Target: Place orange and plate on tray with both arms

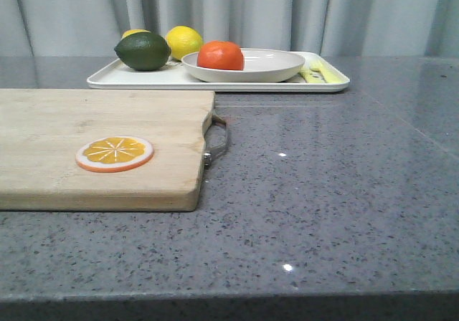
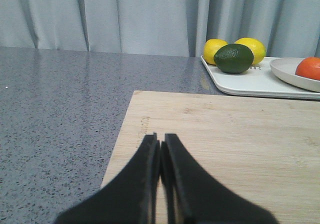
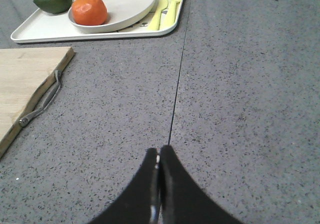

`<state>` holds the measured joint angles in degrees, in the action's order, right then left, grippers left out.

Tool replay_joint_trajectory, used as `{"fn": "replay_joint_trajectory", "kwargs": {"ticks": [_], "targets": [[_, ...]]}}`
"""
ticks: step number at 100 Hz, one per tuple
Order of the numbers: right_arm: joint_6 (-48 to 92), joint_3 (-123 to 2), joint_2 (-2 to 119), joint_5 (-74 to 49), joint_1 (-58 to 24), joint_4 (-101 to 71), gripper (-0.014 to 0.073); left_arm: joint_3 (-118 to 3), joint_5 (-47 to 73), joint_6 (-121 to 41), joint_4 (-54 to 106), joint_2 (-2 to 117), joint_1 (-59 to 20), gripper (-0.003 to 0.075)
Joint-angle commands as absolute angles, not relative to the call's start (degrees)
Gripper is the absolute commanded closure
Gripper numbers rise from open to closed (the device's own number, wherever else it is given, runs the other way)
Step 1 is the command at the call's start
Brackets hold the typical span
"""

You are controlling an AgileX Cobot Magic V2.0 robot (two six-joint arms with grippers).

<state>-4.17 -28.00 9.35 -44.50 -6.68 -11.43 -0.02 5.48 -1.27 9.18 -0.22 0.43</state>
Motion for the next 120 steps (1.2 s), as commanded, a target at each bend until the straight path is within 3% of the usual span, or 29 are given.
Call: {"fn": "replay_joint_trajectory", "kwargs": {"ticks": [1, 51, 90, 120], "targets": [[-3.64, -28.03, 9.95, -38.31, -6.47, -11.15, 0.0653, 1.31, 1.19, -1.41, 9.25, -2.04, 0.64, 0.0739], [-8.00, -11.74, 4.61, -5.30, -1.51, 5.48, 0.0653, 1.31, 1.19, -1.41, 9.25, -2.04, 0.64, 0.0739], [-12.05, 1.88, -1.76, 3.85, 0.86, 8.05, 0.0653, 1.31, 1.19, -1.41, 9.25, -2.04, 0.64, 0.0739], [-12.28, 1.63, -1.76, 2.96, 0.86, 8.05, 0.0653, 1.31, 1.19, -1.41, 9.25, -2.04, 0.64, 0.0739]]}}
